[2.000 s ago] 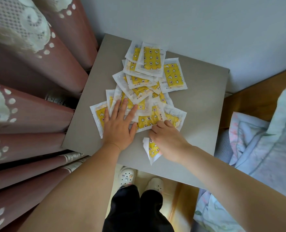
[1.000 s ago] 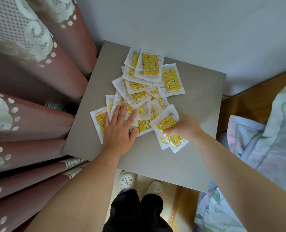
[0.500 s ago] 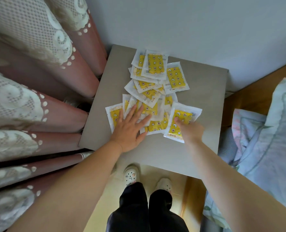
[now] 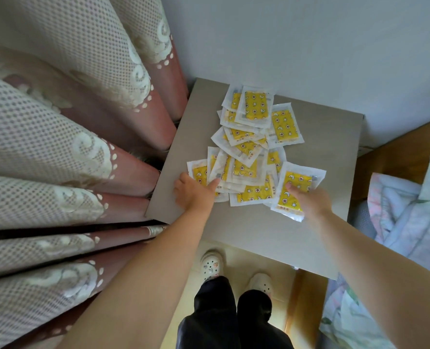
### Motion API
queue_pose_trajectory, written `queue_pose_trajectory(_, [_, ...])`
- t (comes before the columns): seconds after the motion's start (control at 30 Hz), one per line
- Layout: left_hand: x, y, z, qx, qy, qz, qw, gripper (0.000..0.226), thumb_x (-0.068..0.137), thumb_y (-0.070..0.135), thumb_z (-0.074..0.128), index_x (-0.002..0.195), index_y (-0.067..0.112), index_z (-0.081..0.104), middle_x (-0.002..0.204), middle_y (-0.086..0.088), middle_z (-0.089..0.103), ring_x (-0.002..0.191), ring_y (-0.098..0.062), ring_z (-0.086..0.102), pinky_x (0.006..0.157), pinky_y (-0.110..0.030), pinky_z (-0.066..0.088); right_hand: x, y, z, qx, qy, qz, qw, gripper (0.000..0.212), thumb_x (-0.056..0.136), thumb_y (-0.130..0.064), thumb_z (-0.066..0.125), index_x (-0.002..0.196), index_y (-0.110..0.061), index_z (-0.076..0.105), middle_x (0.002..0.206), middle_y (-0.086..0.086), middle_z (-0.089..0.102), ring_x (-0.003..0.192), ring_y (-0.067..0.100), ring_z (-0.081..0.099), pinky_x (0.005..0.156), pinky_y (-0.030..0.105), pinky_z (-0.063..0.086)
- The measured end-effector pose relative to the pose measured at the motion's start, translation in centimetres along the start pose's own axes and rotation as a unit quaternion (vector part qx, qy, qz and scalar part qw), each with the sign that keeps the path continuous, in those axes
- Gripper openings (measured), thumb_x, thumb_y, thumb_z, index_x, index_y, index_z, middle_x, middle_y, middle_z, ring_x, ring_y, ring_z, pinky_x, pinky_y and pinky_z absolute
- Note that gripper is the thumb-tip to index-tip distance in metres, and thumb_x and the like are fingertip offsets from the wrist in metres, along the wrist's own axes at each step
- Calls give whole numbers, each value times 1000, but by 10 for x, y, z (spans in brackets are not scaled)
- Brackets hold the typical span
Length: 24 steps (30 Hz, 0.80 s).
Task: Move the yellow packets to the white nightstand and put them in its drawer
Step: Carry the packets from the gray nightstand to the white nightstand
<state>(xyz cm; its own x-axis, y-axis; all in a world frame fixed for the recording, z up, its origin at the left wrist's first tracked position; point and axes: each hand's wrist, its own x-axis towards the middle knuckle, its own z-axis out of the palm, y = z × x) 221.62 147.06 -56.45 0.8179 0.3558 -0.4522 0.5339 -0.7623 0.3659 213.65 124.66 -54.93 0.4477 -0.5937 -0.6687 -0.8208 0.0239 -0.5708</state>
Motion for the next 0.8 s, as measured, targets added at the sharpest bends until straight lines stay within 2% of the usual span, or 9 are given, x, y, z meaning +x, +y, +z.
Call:
queue_pose_trajectory(0.1, [6, 5, 6, -37, 10, -13, 999, 85, 64, 55, 80, 124, 6, 44, 128, -11, 52, 116, -30, 50, 93, -43, 46, 5, 2, -1, 43, -12, 31, 999, 29, 75, -37, 78, 84, -14, 63, 94, 7, 67, 90, 28, 66, 83, 38, 53])
queue_pose_trajectory(0.2, [13, 9, 5, -128, 2, -31, 991, 70, 60, 45, 86, 109, 9, 50, 110, -7, 64, 99, -27, 61, 84, -43, 53, 14, 9, -1, 91, -27, 53, 994, 33, 65, -38, 85, 80, -17, 64, 96, 8, 71, 89, 28, 69, 87, 46, 54])
queue_pose_trajectory(0.33, [19, 12, 2, -117, -82, 0, 990, 36, 71, 38, 80, 92, 11, 67, 92, -3, 70, 85, -23, 67, 76, -35, 55, 16, 10, -1, 106, -31, 58, 992, 30, 66, -36, 85, 79, -19, 63, 98, 10, 71, 90, 30, 69, 87, 49, 54])
queue_pose_trajectory(0.4, [18, 15, -1, -170, -122, 0, 978, 25, 76, 30, 77, 91, 13, 67, 88, -1, 69, 83, -22, 67, 68, -30, 54, 13, 8, 0, 112, -28, 60, 992, 30, 67, -36, 84, 78, -19, 62, 99, 10, 71, 90, 29, 69, 87, 48, 54])
queue_pose_trajectory(0.47, [18, 18, -3, -249, -156, -37, 955, 18, 83, 30, 71, 90, 15, 64, 85, -1, 67, 81, -22, 66, 63, -27, 52, 14, 9, 1, 115, -27, 60, 991, 29, 67, -35, 84, 78, -19, 62, 99, 9, 71, 90, 29, 69, 87, 48, 54])
queue_pose_trajectory(0.57, [21, 22, -7, -345, -205, -135, 906, 28, 85, 40, 66, 95, 14, 67, 97, -9, 71, 89, -28, 69, 82, -43, 57, 17, 12, 0, 122, -38, 62, 990, 30, 66, -35, 85, 78, -19, 63, 96, 8, 71, 89, 29, 69, 87, 49, 54])
queue_pose_trajectory(0.67, [23, 25, -5, -320, -207, -124, 916, 15, 87, 29, 65, 87, 15, 66, 100, -10, 70, 91, -29, 68, 88, -44, 55, 18, 11, -3, 139, -55, 72, 986, 30, 66, -32, 85, 82, -17, 65, 96, 9, 71, 89, 29, 69, 87, 49, 54])
queue_pose_trajectory(0.73, [20, 29, -2, -321, -211, -113, 916, 8, 86, 20, 67, 80, 16, 64, 100, -12, 70, 89, -29, 68, 86, -45, 55, 18, 8, -4, 159, -62, 79, 982, 25, 70, -27, 84, 82, -16, 65, 98, 9, 71, 90, 28, 69, 88, 48, 54])
queue_pose_trajectory(0.8, [18, 30, -1, -336, -224, -103, 909, 4, 84, 14, 70, 82, 14, 66, 103, -14, 70, 88, -30, 69, 83, -47, 56, 19, 7, -3, 176, -60, 86, 979, 25, 71, -26, 83, 84, -16, 65, 100, 9, 71, 91, 27, 69, 89, 47, 54])
